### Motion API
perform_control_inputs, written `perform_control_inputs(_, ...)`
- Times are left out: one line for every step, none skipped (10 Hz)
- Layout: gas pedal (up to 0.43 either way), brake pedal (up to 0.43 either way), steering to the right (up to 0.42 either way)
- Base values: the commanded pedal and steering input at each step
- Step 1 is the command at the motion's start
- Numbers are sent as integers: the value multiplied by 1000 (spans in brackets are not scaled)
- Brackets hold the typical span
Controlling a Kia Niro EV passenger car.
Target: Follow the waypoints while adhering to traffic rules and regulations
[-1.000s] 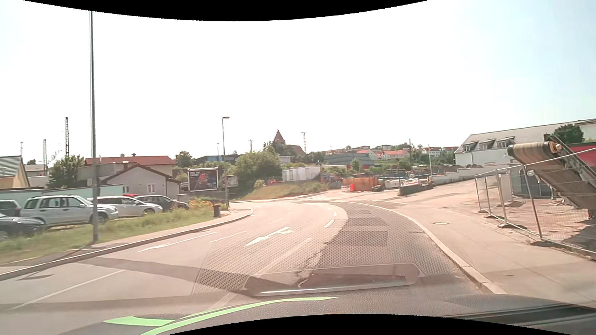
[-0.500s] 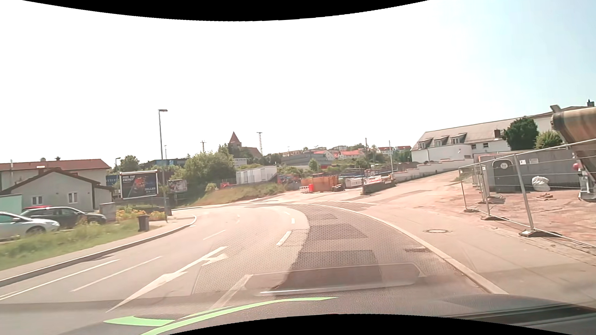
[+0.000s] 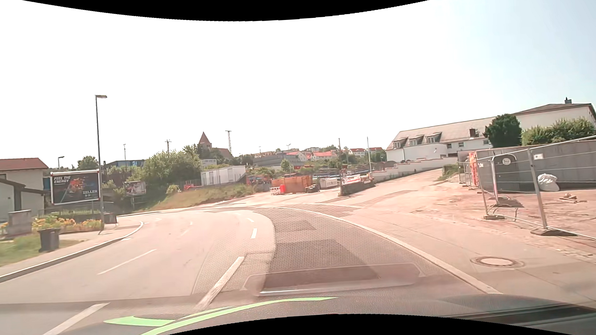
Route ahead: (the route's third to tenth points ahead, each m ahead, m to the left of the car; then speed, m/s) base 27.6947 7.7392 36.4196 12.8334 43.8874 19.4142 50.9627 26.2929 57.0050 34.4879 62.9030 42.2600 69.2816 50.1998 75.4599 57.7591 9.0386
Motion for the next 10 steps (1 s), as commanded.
perform_control_inputs(150, 0, 19)
perform_control_inputs(150, 0, 4)
perform_control_inputs(150, 0, -1)
perform_control_inputs(150, 0, -9)
perform_control_inputs(150, 0, -23)
perform_control_inputs(150, 0, -42)
perform_control_inputs(138, 0, -56)
perform_control_inputs(138, 0, -68)
perform_control_inputs(138, 0, -78)
perform_control_inputs(130, 0, -87)
